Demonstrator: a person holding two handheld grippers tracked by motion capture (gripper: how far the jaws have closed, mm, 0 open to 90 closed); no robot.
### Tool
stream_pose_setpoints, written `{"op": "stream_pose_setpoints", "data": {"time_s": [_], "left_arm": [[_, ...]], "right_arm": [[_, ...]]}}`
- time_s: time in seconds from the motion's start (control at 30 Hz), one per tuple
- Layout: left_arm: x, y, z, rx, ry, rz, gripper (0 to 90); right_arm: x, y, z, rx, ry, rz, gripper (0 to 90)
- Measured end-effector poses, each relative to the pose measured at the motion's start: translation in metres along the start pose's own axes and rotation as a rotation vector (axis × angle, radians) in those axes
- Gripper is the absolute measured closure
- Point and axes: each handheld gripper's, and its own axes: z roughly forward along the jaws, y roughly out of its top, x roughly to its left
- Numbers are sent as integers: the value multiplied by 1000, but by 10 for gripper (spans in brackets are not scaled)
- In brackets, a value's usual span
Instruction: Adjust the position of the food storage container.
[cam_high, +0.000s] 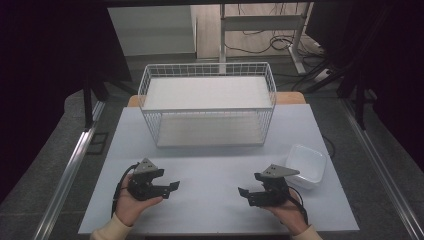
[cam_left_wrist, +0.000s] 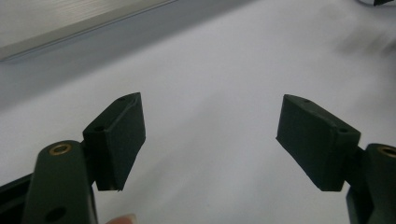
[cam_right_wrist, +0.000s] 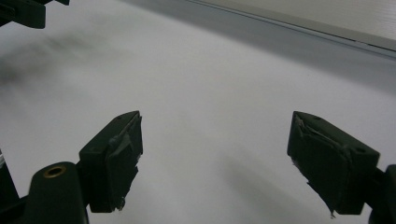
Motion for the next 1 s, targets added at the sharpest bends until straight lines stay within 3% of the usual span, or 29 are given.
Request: {"op": "stream_pose_setpoints", "data": {"time_s": [1.0], "left_arm": [[0,-1,0,2,2,4,232]], "right_arm": [[-1,4,-7,-12,5,5,199]]}}
